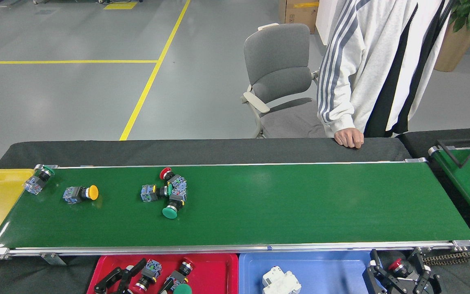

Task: Pick switch part from conveyor to tray

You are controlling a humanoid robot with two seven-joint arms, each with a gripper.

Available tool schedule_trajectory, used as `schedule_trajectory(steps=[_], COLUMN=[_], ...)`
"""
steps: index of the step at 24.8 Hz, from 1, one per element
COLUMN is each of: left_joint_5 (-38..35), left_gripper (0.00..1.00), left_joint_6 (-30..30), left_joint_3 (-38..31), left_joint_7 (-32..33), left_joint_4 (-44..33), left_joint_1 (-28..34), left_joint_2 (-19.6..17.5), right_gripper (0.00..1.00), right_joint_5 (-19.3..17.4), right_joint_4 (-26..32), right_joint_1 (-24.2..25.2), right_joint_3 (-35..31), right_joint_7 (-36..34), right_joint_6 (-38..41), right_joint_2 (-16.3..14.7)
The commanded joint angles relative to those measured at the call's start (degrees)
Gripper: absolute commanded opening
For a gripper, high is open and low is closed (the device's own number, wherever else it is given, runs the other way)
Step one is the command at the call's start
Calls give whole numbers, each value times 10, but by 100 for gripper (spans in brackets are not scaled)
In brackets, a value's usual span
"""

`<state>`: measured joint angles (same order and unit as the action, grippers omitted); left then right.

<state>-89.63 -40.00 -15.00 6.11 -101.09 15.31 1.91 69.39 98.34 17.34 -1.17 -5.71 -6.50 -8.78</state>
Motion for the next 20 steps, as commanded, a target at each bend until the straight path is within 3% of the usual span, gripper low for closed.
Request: schedule_trajectory(steps=[1, 3, 4, 8, 11, 14, 20], left_joint_5=[2, 2, 3, 4, 3, -1, -15], left_gripper=[100, 100, 100, 100, 100, 100, 100], left_joint_6=[96, 184, 193, 186, 148, 104, 107], left_joint_3=[-24, -44, -49, -62, -44, -13, 37], left_joint_7=[-8, -8, -8, -8, -7, -2, 17], left_joint_4=[-8, -8, -7, -7, -8, 5, 133], left_joint_1=[-7, -7, -5, -2, -19, -75, -182], left_joint_2=[0, -8, -9, -11, -16, -28, -48], right_gripper=[98, 98, 98, 98, 98, 98, 98], right_joint_5=[-1, -1, -1, -5, -5, -5, -4], right_joint_4=[5, 5, 6, 6, 6, 9, 8], right_joint_1=[-1, -1, -1, -6, -7, -7, -9], right_joint_3=[-4, -7, -9, -10, -9, -9, -7], right_joint_7=[-2, -1, 0, 5, 5, 6, 28], right_joint_6=[1, 1, 1, -2, 1, 1, 3], right_joint_2=[-1, -1, 0, 2, 2, 3, 3])
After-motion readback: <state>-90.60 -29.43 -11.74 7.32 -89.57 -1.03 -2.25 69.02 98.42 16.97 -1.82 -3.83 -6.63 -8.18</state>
